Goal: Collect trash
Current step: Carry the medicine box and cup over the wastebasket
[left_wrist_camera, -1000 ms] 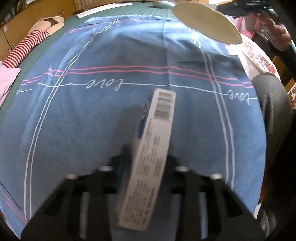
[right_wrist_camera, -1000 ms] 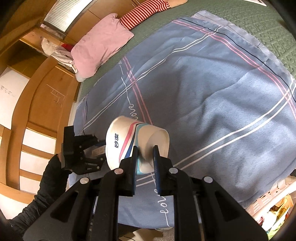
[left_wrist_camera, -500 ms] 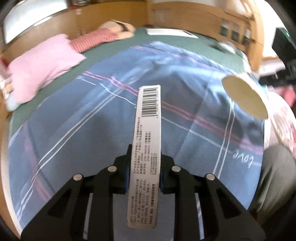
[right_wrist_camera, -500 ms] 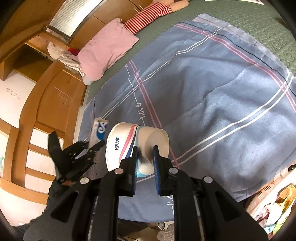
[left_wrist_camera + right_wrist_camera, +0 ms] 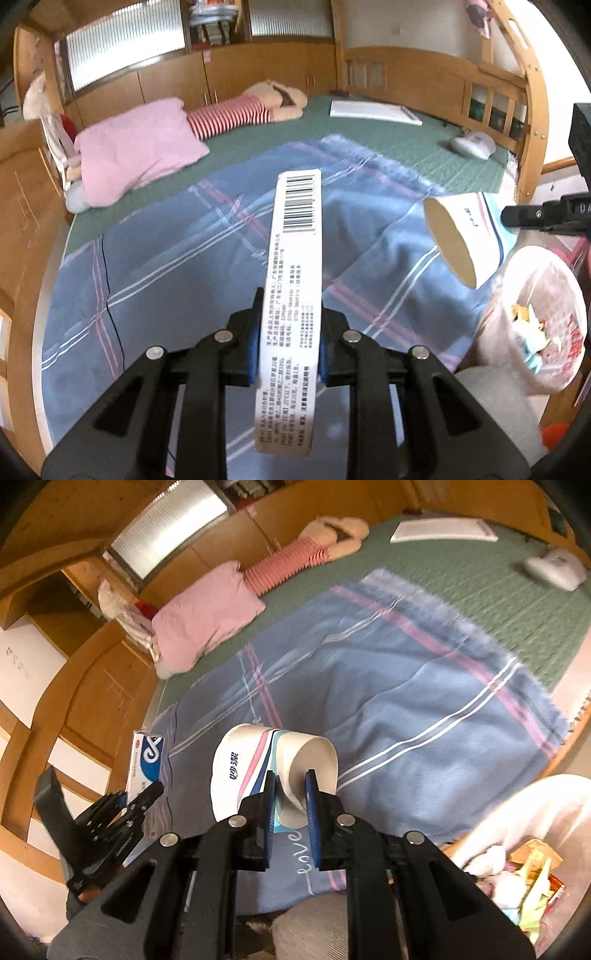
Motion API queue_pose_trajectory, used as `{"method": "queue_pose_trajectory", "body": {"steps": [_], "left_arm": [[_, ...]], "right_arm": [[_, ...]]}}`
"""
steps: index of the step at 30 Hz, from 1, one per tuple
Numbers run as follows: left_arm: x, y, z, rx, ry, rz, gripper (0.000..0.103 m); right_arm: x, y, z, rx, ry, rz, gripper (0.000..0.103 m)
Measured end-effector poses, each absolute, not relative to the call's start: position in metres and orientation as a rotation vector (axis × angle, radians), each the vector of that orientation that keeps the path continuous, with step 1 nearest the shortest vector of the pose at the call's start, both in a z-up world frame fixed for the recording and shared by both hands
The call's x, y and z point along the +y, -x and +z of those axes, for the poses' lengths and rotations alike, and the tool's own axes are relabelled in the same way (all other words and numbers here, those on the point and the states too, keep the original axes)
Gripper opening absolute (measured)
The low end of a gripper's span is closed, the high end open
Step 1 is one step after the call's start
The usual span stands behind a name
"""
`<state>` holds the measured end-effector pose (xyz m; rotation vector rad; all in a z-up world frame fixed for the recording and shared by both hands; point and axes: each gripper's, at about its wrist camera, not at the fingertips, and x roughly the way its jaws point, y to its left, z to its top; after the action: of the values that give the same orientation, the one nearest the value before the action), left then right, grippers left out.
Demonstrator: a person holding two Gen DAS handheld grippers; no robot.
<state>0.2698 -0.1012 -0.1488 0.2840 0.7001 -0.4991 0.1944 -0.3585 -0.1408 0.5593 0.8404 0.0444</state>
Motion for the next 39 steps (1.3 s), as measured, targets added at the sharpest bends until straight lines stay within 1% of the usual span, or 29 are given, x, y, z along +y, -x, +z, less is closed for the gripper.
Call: {"method": "queue_pose_trajectory", "body": {"steps": [7, 15, 22, 27, 37, 38, 39], "left_arm": [[-0.159, -0.216, -0.114, 0.617, -0.255, -0.504, 0.024], [-0.25, -0.131, -0.089, 0.55, -0.236, -0.609, 0.024], [-0.317, -0.07, -0.095, 0.559, -0.249, -0.688, 0.024], [-0.352, -0.043, -0.106, 0.563, -0.279, -0.734, 0.024], [-0.385, -0.036, -0.137, 0.632, -0.323, -0.742, 0.025], [-0.387, -0.037, -0.14, 0.636, -0.327, -0.736, 0.026], [-0.389, -0.037, -0.143, 0.64, -0.334, -0.729, 0.035]], "right_arm": [[-0.395, -0.126, -0.11, 0.721, -0.573, -0.068, 0.017], [-0.447, -0.016, -0.085, 0.595, -0.569, -0.27, 0.017], [-0.478, 0.063, -0.084, 0.542, -0.573, -0.414, 0.017], [-0.493, 0.101, -0.087, 0.516, -0.586, -0.471, 0.017], [-0.503, 0.13, -0.093, 0.498, -0.602, -0.504, 0.017], [-0.504, 0.131, -0.094, 0.499, -0.601, -0.506, 0.017], [-0.504, 0.13, -0.095, 0.501, -0.603, -0.506, 0.017]]}}
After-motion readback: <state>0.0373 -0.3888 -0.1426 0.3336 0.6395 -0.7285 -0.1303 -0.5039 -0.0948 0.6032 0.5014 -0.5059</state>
